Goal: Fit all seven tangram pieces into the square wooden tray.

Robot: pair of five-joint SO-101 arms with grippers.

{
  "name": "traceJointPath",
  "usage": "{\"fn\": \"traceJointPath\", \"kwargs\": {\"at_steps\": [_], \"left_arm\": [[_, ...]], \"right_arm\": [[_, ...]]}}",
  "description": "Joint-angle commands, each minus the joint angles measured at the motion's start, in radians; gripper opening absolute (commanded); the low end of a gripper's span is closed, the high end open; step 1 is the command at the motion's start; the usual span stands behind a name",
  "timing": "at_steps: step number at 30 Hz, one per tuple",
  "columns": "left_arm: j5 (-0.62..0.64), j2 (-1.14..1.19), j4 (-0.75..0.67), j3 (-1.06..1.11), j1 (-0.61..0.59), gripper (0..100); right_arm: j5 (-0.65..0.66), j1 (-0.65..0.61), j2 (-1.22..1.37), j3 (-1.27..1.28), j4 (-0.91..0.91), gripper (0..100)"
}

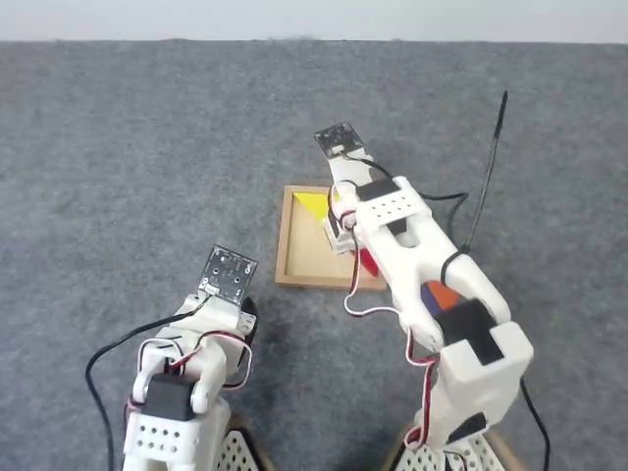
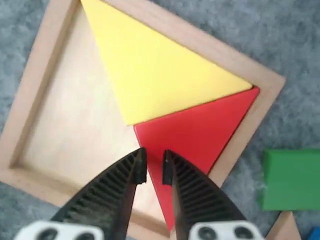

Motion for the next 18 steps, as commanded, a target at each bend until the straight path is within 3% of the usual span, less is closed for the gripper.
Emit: {"fn": "traceJointPath", "kwargs": {"at_steps": [1, 9, 18], "left_arm": [[0.006, 0.002, -0.003, -0.007, 0.002, 9], [0.006, 0.002, -0.003, -0.007, 0.002, 9], [0.006, 0.002, -0.003, -0.007, 0.002, 9]], "right_arm": [[0.017, 0.028, -0.067, -0.041, 0.033, 6.8], [0.048, 0.176, -0.446, 0.103, 0.262, 7.5], [0.232, 0.282, -0.384, 0.287, 0.271, 22.5]]}}
